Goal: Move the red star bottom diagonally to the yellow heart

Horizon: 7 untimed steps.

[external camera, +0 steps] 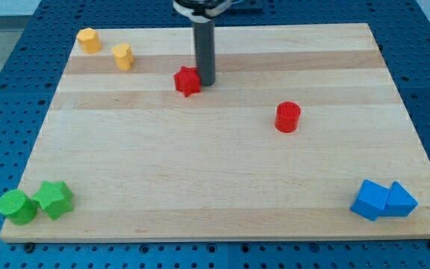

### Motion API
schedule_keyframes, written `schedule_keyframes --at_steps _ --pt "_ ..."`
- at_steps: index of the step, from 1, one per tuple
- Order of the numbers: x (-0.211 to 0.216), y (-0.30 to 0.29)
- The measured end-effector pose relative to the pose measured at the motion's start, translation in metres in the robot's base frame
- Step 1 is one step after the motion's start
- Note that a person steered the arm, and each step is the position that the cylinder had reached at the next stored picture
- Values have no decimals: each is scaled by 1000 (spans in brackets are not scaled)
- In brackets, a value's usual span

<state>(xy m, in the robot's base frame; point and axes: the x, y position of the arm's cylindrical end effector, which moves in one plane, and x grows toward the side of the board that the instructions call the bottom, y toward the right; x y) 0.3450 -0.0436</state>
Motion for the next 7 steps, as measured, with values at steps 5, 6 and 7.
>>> schedule_keyframes --at_steps 5,6,7 --pt "13 -23" --pt "25 -23" --pt "28 -28"
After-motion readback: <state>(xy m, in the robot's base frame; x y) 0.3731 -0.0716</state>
